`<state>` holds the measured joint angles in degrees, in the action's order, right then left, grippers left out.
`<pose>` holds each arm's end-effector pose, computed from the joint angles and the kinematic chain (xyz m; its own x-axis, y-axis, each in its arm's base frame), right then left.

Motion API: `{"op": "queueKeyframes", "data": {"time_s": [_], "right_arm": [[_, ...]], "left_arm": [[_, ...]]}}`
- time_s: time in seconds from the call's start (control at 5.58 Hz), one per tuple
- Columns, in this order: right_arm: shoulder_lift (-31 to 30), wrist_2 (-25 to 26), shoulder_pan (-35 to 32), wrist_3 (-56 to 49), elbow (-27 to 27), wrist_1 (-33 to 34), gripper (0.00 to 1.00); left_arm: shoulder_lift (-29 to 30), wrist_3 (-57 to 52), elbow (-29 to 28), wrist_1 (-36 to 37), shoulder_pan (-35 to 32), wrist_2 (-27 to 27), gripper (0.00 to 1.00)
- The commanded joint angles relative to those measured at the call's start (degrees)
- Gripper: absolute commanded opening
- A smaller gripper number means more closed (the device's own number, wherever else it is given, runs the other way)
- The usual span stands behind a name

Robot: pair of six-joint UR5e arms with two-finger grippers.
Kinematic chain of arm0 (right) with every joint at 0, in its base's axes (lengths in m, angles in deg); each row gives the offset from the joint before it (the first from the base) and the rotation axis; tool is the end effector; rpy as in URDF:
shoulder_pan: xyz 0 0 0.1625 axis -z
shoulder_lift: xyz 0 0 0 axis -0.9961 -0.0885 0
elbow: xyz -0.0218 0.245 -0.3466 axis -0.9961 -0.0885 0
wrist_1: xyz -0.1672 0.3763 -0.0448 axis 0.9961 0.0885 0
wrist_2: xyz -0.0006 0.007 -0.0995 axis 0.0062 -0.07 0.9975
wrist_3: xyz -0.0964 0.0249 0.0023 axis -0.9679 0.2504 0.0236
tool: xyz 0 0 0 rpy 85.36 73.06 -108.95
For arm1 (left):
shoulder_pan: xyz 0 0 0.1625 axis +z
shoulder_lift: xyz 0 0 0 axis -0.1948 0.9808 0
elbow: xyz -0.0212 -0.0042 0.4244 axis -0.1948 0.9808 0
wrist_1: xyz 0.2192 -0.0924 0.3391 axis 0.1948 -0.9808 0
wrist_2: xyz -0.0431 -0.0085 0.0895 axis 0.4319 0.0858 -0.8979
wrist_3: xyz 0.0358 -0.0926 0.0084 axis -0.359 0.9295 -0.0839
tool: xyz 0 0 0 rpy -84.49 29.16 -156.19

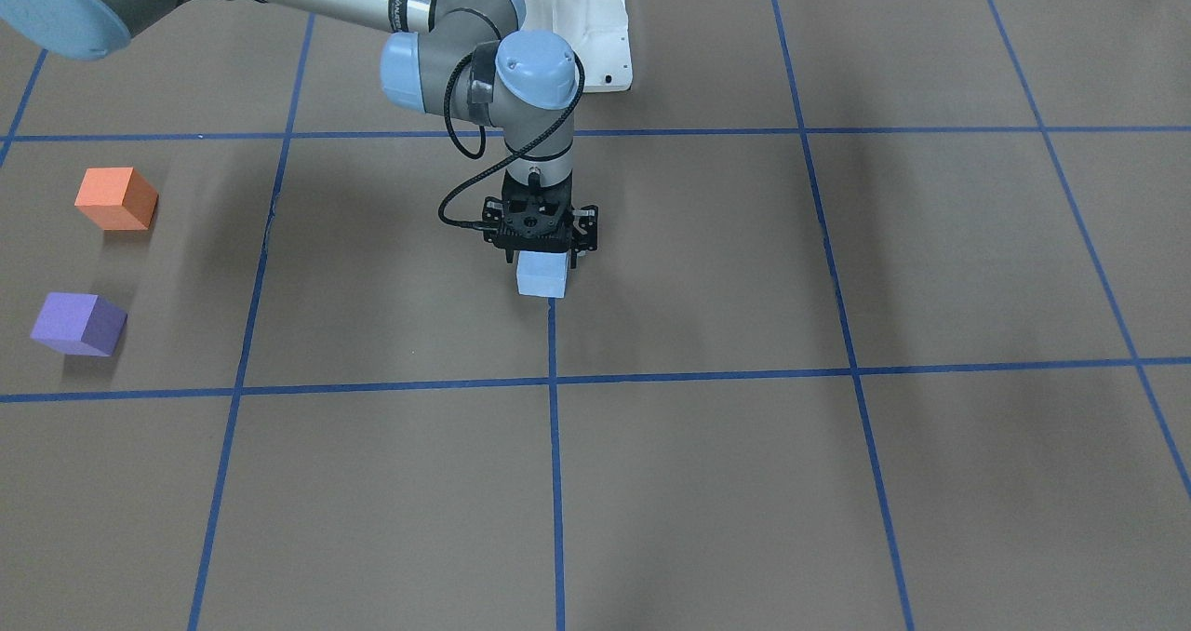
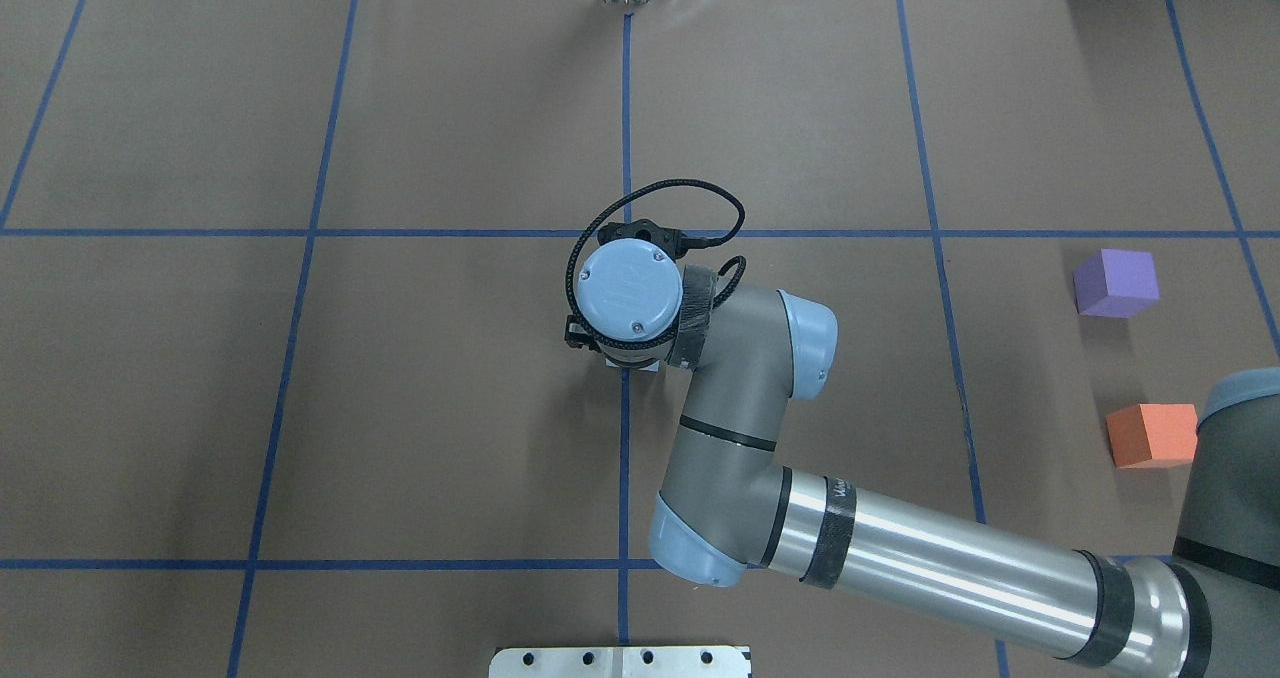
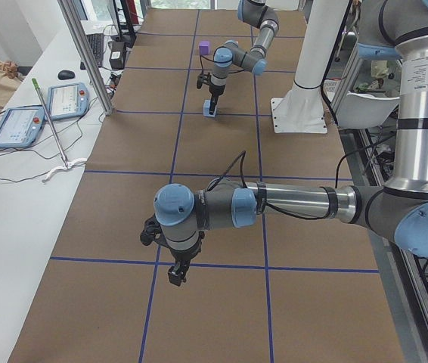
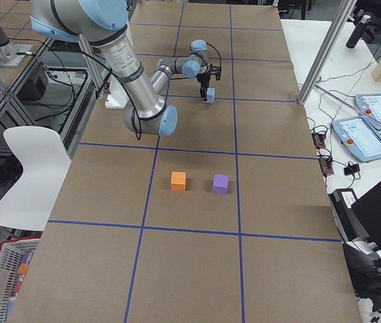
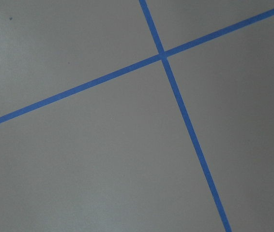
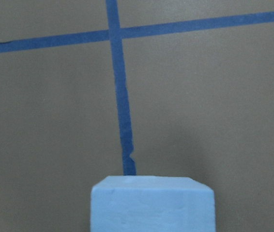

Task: Place blue block between orange and purple blocks
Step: 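Carry the light blue cube with the right gripper toward the purple cube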

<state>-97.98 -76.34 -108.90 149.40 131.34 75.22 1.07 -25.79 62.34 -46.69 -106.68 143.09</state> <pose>-0.6358 -0.4173 0.2042 0.7045 0.1259 0.6985 -0.2201 0.9744 0.0464 -0.1107 -0.4607 0.6469 0.6842 0.3629 -0.6326 -0.2765 0.9317 0.2354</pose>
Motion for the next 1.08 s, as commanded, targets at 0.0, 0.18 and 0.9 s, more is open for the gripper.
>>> {"op": "queueKeyframes", "data": {"time_s": [0.0,0.18,0.9], "right_arm": [[-1.46,-0.53,-2.28,-0.63,3.71,0.49,0.00],[-6.61,-1.15,-4.39,-2.37,9.83,0.50,0.00],[-28.92,-20.45,-27.29,-27.44,24.63,0.15,0.00]], "left_arm": [[0.00,0.00,0.04,-0.09,0.09,0.00,1.00],[-0.09,0.00,-0.13,-0.96,0.00,0.00,1.00],[-1.93,0.53,-0.31,-2.36,0.00,2.88,1.00]]}}
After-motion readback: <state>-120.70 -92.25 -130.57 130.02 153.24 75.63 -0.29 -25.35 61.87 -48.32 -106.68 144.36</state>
